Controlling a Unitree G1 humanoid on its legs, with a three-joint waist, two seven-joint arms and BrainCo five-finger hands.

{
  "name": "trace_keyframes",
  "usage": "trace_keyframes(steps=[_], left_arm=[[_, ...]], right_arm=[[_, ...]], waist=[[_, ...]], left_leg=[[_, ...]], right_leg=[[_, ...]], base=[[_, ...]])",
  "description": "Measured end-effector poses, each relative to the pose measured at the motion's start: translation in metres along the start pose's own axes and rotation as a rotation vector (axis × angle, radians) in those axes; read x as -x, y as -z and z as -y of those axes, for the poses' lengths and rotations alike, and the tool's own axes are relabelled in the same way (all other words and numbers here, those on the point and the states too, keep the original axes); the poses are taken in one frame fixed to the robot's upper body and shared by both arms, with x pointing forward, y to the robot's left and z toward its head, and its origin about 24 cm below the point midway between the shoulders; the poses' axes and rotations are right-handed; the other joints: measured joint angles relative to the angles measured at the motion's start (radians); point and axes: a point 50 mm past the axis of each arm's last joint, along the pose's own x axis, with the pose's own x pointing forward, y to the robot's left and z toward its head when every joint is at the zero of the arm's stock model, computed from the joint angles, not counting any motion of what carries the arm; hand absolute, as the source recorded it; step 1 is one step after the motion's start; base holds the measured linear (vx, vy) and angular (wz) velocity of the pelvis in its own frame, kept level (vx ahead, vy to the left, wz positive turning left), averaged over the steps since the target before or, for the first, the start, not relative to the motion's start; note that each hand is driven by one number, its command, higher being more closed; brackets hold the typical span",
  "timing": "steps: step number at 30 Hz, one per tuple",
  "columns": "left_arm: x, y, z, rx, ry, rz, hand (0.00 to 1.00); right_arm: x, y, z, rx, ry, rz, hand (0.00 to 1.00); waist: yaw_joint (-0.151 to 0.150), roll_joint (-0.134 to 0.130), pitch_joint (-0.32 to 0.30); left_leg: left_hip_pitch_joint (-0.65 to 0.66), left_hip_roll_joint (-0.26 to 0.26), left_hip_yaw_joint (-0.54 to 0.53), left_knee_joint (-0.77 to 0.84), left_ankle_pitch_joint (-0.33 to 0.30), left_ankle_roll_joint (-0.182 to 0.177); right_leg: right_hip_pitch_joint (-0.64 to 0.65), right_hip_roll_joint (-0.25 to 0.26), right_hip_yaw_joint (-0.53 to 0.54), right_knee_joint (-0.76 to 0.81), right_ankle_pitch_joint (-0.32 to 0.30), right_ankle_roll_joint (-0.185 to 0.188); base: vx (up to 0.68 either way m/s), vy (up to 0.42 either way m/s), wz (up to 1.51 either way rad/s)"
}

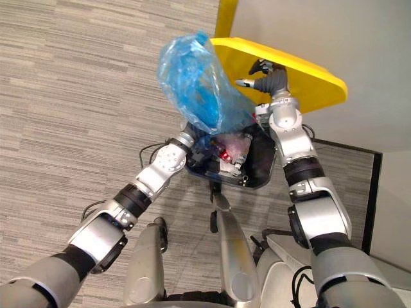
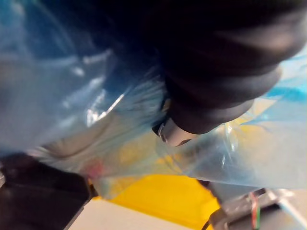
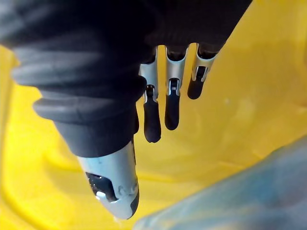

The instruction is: Gather rubbish on tea table into small bin, then transfer packed bag to large trash can.

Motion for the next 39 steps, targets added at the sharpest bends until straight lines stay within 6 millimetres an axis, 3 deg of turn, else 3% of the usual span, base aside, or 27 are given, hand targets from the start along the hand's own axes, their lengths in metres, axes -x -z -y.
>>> trace_keyframes(steps=[5,6,11,17,25,32,39], left_arm=[[-0.005,-0.002,0.004,0.012,0.004,-0.015,1.0],[-0.005,-0.003,0.005,0.016,0.005,-0.015,0.0],[-0.008,0.004,0.008,-0.013,-0.004,-0.07,0.0],[-0.007,0.012,0.0,-0.137,-0.058,-0.118,0.0],[-0.003,0.019,0.006,-0.141,-0.09,-0.161,0.0],[0.012,0.041,0.011,-0.121,-0.096,-0.243,0.0],[0.017,0.04,0.011,-0.098,-0.128,-0.229,0.0]], right_arm=[[-0.002,-0.031,-0.035,-0.065,-0.069,0.109,0.0],[-0.002,-0.034,-0.038,-0.076,-0.074,0.12,0.0],[0.0,-0.051,-0.056,-0.114,-0.085,0.175,0.0],[0.001,-0.055,-0.056,-0.11,-0.064,0.191,0.0],[0.003,-0.059,-0.055,-0.115,-0.052,0.211,0.0],[0.014,-0.046,-0.059,-0.099,-0.059,0.192,0.0],[0.034,-0.019,-0.056,-0.044,-0.055,0.146,0.0]], waist=[[-0.003,0.001,0.012],[-0.003,0.001,0.012],[-0.005,0.001,0.012],[-0.008,0.002,0.011],[-0.028,0.005,0.009],[-0.024,0.006,0.007],[-0.006,0.009,0.003]], left_leg=[[-0.083,0.027,0.037,0.078,-0.038,0.003],[-0.095,0.03,0.038,0.088,-0.042,0.004],[-0.155,0.041,0.04,0.133,-0.059,0.008],[-0.162,0.047,0.039,0.137,-0.062,0.014],[-0.146,0.065,0.058,0.133,-0.055,0.002],[-0.08,0.064,0.076,0.119,-0.055,0.001],[-0.008,0.063,0.088,0.052,-0.024,-0.02]], right_leg=[[-0.095,0.019,0.028,0.047,0.0,0.0],[-0.106,0.022,0.029,0.05,0.0,0.0],[-0.167,0.029,0.034,0.085,-0.002,-0.003],[-0.193,0.024,0.026,0.139,-0.03,-0.033],[-0.198,0.009,0.015,0.171,-0.053,-0.033],[-0.148,0.009,0.022,0.178,-0.062,-0.041],[-0.078,-0.008,0.006,0.163,-0.068,-0.05]], base=[[0.0,-0.014,-0.27],[0.0,-0.032,-0.16],[0.0,-0.022,-0.08],[0.01,-0.032,0.05],[0.03,-0.031,0.07],[0.01,-0.002,0.0],[0.0,-0.054,0.12]])
